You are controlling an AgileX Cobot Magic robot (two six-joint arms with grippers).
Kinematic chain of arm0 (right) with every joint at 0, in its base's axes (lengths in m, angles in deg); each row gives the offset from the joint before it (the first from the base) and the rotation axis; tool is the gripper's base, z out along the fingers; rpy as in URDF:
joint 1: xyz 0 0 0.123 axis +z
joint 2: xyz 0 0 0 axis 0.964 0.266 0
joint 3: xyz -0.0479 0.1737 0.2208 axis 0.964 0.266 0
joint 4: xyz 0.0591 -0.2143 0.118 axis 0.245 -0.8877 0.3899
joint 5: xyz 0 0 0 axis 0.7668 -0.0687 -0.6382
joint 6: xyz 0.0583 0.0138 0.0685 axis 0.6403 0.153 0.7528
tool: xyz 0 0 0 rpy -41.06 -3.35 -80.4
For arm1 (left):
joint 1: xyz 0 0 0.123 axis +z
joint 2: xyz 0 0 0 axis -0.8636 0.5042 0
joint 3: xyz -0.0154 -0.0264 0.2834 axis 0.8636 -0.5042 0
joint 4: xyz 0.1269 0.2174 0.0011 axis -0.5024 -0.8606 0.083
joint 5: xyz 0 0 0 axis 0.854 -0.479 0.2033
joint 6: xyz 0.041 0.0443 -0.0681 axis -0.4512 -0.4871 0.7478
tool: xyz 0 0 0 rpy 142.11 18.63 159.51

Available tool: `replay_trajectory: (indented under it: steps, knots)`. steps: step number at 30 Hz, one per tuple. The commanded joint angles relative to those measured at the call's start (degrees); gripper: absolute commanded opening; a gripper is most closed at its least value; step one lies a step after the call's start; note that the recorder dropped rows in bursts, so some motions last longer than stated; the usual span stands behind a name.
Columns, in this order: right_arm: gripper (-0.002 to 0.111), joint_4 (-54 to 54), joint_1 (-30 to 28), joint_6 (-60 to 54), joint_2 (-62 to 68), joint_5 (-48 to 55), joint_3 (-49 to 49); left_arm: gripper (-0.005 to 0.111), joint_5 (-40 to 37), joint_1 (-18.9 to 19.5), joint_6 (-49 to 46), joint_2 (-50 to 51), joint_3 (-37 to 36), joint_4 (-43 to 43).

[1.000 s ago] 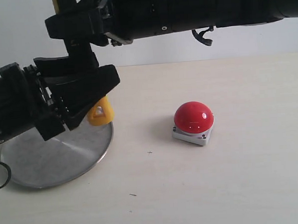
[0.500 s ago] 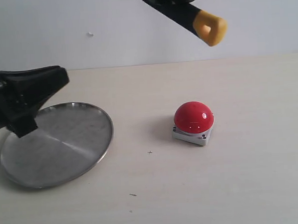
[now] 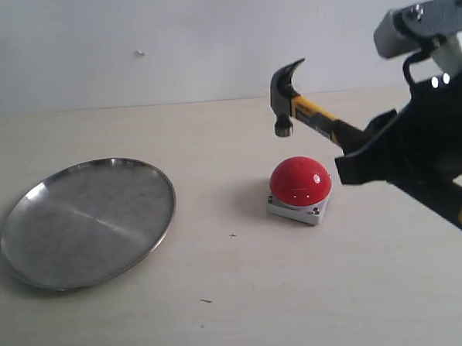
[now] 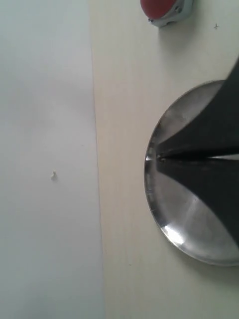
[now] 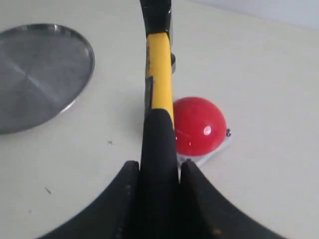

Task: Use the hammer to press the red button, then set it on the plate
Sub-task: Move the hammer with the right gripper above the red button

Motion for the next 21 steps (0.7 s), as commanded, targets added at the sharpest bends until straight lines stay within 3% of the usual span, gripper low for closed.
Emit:
replay_trajectory:
  steps: [1,8,15,21]
  knots:
    - [0.0,-2.1,-0.3,2.5,-0.9,-14.1,6.6,0.0,-1.1,0.2,0.4,-0.6,-0.4,0.0]
    - [0.0,-2.4,-7.3,2.7,-0.9,-20.7,9.7,0.0,-1.1,0.2,0.4,-0.6,-0.4,0.0]
    - [0.0,-2.2,-7.6,2.7,-0.9,-32.4,17.2,0.0,-1.1,0.2,0.4,-0.6,-0.4,0.0]
    - [0.0,-1.9,-7.6,1.5,0.6,-33.7,17.2,0.0,-1.1,0.2,0.4,-0.6,-0.4,0.0]
